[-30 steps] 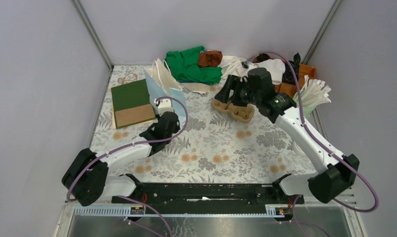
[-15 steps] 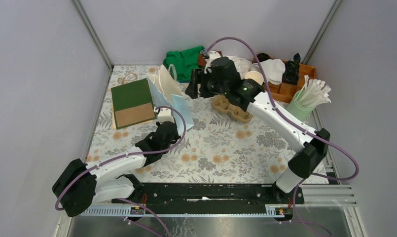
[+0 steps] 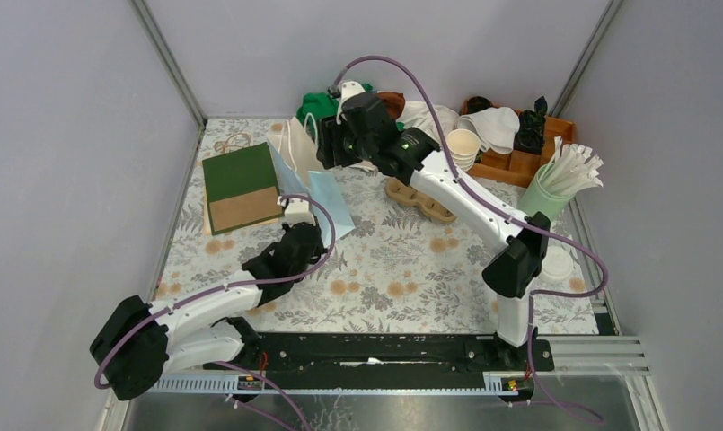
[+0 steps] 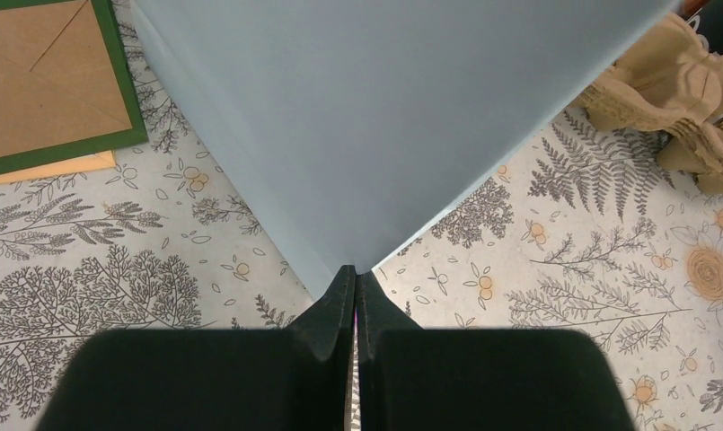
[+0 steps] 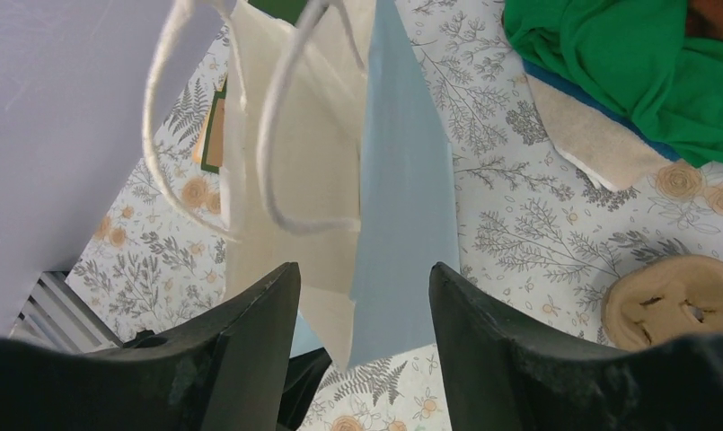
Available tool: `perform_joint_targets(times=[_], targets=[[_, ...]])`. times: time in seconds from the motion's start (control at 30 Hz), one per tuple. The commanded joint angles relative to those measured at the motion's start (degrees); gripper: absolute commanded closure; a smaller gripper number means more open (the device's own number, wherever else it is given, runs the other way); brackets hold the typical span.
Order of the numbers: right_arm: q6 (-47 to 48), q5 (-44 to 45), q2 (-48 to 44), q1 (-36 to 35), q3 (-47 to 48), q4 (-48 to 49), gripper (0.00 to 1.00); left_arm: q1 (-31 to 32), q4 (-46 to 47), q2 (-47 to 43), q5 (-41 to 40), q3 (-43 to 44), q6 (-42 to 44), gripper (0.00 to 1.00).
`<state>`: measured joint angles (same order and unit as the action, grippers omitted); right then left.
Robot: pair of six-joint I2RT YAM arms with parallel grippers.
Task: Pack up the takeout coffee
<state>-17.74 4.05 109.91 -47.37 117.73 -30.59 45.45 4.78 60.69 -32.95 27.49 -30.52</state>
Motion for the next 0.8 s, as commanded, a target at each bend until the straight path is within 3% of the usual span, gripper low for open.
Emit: perform_joint_targets(times=[0.0,0.3,0.4,0.5,0.63,0.77], targets=[[2.74,2.08,2.03,-1.47,4.13,-1.12,0.39,0.42,0.50,-1.21,-0.36,-0.66,-0.77,1.00],[3.34,3.76,6.86,-1.99,8.41,-1.93,0.51,0.69,-0.96,-2.31,0.08,-0.52,-0.96,1.00],[3.41,3.61,7.89,-2.04,9.54,-1.89,0.69,0.77,-2.49,-3.69,0.53,-0.15,-1.01,0.96],[3.59,4.19,7.73,-2.49,9.34,-1.23,1.00,0.81,-6.35,-5.99,1.07,1.07,-1.39,0.81],[4.02,5.33,5.84,-2.81,7.09,0.56,1.00,0.95,-13.47,-11.27,1.87,3.99,-3.63,0.50],[4.06,5.56,3.90,-3.05,4.70,2.15,1.00,0.94,-21.96,-17.50,2.13,8.51,-6.68,0.32]])
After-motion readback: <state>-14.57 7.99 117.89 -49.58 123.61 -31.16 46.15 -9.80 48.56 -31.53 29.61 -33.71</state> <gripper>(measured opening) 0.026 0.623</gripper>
